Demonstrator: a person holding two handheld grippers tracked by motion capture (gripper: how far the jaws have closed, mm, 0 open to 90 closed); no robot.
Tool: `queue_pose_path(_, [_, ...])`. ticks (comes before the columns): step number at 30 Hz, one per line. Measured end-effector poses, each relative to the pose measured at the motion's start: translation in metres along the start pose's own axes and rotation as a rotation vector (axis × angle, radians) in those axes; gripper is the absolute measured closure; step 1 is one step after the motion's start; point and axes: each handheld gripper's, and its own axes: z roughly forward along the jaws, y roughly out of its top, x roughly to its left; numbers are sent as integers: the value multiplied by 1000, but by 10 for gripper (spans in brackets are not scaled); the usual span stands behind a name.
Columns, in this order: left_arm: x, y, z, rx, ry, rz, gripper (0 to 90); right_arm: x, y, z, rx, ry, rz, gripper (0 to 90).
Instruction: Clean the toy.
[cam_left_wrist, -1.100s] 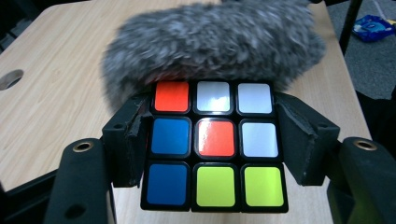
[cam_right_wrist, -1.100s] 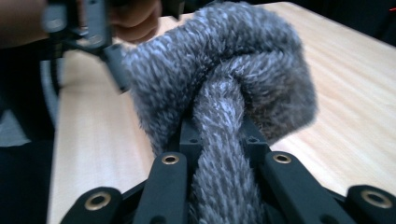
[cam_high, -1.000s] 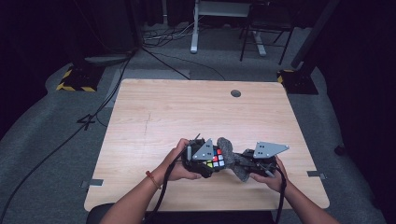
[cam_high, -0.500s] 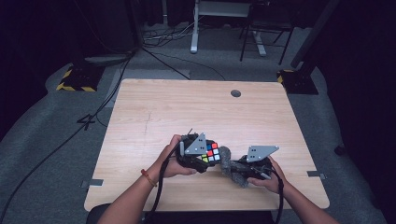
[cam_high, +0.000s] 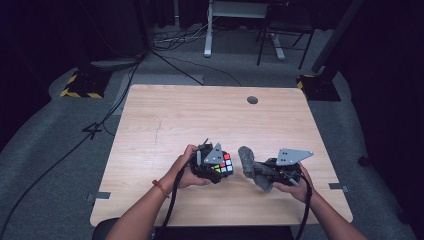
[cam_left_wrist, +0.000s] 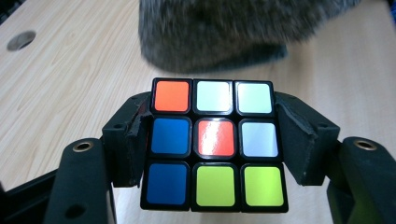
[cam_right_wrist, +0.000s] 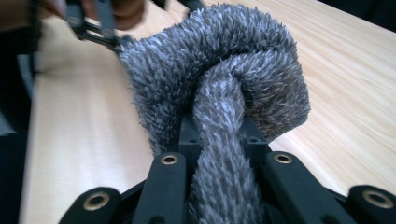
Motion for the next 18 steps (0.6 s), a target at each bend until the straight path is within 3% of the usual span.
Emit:
queue_pose_path(3, [7, -5, 2, 14, 5, -23, 338, -9, -4, -3, 16, -47, 13, 767])
queue_pose_path(9, [16, -15, 7, 43, 15, -66, 338, -23, -12, 1, 106, -132, 20, 760])
queue_pose_path(15, [18, -20, 14, 86, 11, -69, 338, -29, -22, 11, 183, -133, 42, 755])
queue_pose_path(18, [21, -23, 14, 77, 3, -85, 338, -28, -23, 16, 211, -118, 34, 751])
